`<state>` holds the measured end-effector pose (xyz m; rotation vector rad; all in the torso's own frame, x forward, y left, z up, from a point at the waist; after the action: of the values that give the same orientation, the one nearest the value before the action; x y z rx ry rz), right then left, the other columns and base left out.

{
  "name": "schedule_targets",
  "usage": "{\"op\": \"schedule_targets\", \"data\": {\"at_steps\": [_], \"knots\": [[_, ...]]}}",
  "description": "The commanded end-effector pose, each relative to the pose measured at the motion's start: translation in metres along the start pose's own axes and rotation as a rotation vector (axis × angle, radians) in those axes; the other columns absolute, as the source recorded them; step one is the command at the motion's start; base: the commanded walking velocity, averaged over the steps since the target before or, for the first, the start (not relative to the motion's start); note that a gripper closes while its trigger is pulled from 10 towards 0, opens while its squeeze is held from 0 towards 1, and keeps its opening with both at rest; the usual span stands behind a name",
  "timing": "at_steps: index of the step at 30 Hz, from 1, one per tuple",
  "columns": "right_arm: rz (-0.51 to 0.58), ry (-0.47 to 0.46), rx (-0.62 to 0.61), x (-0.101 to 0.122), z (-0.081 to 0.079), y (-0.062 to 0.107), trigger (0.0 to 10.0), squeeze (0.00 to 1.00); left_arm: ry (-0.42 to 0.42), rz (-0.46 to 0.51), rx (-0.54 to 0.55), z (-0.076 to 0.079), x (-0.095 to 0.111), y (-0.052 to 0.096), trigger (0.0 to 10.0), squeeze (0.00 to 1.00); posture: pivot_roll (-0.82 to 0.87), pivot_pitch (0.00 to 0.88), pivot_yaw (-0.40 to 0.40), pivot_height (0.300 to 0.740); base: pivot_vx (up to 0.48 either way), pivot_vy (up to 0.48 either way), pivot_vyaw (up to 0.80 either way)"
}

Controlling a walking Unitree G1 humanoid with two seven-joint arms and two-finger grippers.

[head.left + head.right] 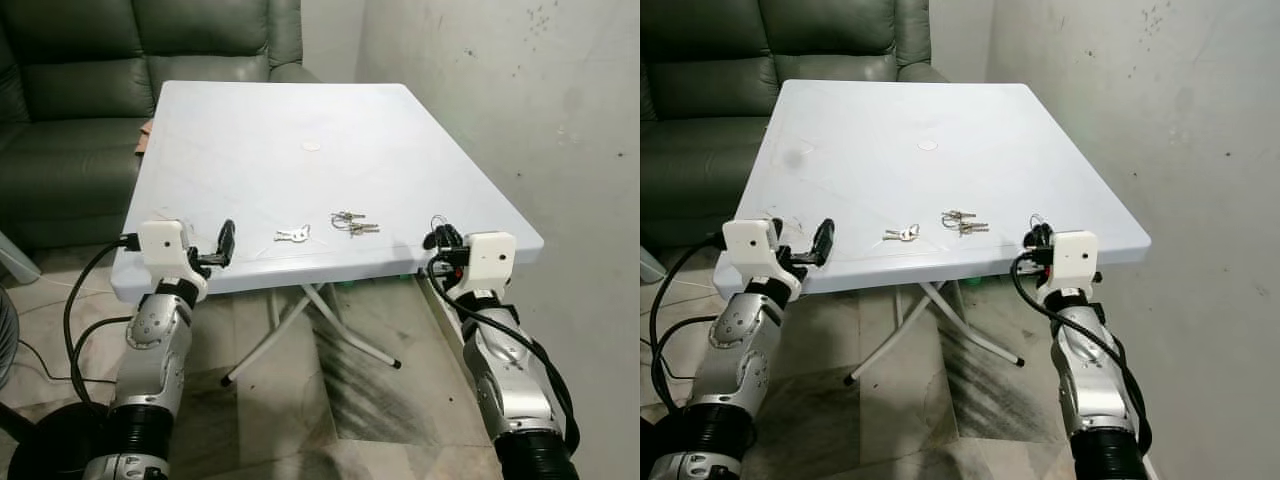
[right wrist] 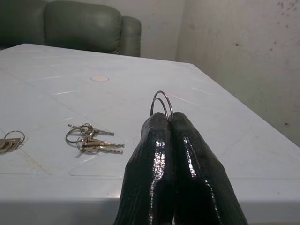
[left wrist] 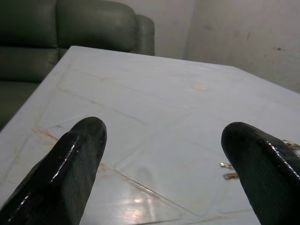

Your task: Hang keys on a hook

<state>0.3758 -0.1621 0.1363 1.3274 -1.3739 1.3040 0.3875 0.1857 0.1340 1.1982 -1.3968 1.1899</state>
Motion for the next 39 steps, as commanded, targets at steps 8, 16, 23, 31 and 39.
{"op": "schedule_targets", "data": {"at_steps": [8,16,23,31,39], "knots": [[-0.004,0.003,-0.012,-0.0008,0.0002,0.0019,10.0,0.00,0.018,0.009,0.026,-0.0042,0.0017,0.0023,10.0,0.00,0.02,0.000,-0.015,0.740,0.000,-0.300,-0.71],[-0.007,0.005,-0.017,-0.0010,0.0023,0.0021,10.0,0.00,0.002,-0.005,0.032,-0.0063,0.0004,0.0016,10.0,0.00,0.03,0.000,-0.015,0.740,0.000,0.000,-0.71],[-0.007,0.005,-0.016,-0.0014,0.0019,0.0021,10.0,0.00,0.010,-0.014,0.035,-0.0055,-0.0005,0.0014,10.0,0.00,0.03,0.000,-0.016,0.740,0.000,0.000,-0.71],[-0.006,0.009,-0.020,-0.0003,0.0038,0.0021,10.0,0.00,0.015,-0.025,0.024,-0.0027,-0.0021,0.0011,10.0,0.00,0.02,0.000,-0.019,0.740,0.000,0.000,-0.71],[-0.006,0.012,-0.020,0.0000,0.0037,0.0031,10.0,0.00,0.032,-0.019,0.004,0.0027,0.0000,-0.0007,10.0,0.00,0.02,0.000,-0.019,0.740,0.000,0.169,-0.71]]}}
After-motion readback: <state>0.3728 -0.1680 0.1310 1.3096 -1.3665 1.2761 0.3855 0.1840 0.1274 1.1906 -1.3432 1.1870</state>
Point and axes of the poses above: a point about 5 cm out from each wrist's last joint towards the gripper, its own y axis pointing back from the gripper into the wrist, its own x axis along the axis of the wrist's last joint, z = x × y, the point moved 6 cm from there along -y, pointing out of the wrist towards the gripper, and after that the axes turned 11 degrees about -y, right-handed, at the moved point
